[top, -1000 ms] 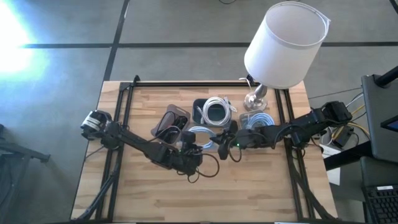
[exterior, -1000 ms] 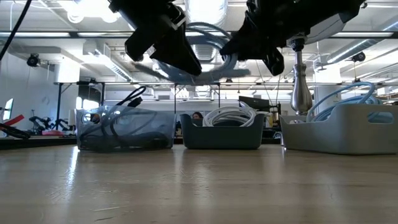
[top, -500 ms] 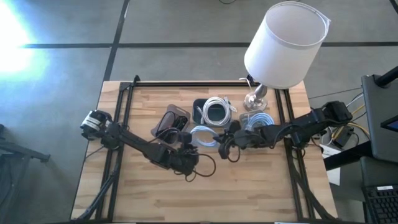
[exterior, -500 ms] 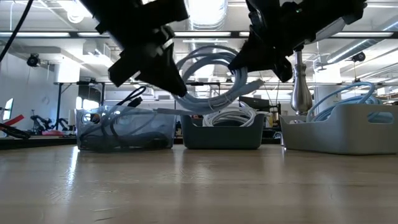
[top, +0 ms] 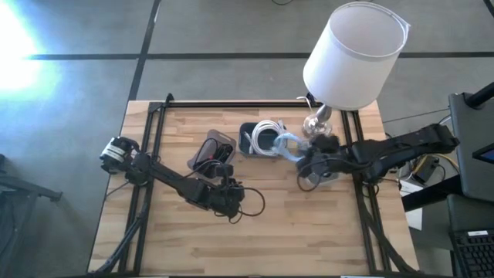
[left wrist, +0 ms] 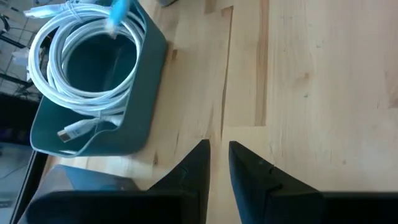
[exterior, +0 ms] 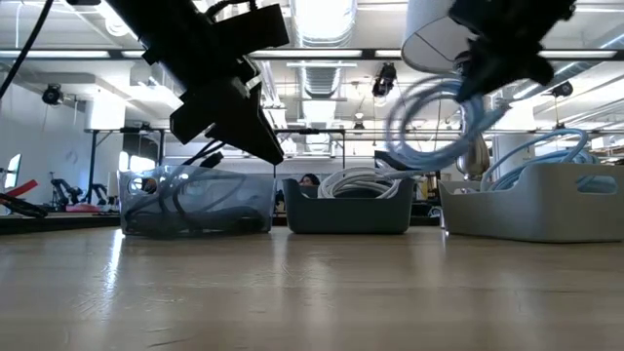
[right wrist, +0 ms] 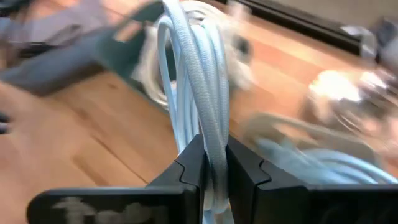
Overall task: Sort HDMI cables
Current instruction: Put the blue HDMI cable into the white bin
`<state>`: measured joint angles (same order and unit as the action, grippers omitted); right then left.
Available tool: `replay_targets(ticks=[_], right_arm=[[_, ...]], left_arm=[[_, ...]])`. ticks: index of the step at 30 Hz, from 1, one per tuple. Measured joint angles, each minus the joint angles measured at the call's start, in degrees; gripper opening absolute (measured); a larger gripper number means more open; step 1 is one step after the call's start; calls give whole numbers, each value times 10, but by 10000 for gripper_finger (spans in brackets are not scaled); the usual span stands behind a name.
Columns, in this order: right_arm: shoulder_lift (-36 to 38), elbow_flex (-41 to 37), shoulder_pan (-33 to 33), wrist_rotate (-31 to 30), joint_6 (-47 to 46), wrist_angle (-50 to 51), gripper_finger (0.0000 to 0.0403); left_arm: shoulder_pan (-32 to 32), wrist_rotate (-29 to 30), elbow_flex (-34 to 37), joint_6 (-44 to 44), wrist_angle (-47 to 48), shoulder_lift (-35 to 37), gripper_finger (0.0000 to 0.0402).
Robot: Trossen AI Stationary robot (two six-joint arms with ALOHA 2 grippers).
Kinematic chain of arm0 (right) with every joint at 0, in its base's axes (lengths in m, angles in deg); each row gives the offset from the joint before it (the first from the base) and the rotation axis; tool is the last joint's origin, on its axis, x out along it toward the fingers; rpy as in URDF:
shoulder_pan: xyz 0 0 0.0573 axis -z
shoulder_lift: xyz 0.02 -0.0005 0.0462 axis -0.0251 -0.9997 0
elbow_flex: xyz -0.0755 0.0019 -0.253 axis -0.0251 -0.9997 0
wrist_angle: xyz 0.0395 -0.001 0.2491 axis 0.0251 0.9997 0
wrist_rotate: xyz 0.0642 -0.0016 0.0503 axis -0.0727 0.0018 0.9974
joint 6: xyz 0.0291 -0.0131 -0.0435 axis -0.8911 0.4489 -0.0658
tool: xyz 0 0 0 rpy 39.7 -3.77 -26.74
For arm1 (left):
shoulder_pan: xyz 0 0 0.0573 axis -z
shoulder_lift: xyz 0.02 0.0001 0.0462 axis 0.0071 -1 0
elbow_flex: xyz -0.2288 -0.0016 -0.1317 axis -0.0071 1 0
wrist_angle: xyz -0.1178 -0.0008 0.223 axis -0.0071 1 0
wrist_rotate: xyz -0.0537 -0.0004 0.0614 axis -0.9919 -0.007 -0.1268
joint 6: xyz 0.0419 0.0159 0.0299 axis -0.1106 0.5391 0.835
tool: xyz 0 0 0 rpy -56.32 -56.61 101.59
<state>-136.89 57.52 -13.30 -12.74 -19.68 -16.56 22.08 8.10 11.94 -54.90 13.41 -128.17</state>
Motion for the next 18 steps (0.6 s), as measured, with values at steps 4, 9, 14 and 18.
replay_targets(ticks=[4, 9, 14, 18], right_arm=[[39, 3, -5, 2, -99, 115, 38], [80, -7, -19, 3, -140, 155, 38], [105, -8, -23, 3, -136, 168, 38], [123, -9, -23, 3, -146, 200, 38]], left_arm=[[0, 0, 1, -9, -1, 0, 62], [0, 0, 6, -12, -1, 0, 62], [0, 0, 8, -30, 0, 0, 62], [0, -1, 8, -37, -1, 0, 62]])
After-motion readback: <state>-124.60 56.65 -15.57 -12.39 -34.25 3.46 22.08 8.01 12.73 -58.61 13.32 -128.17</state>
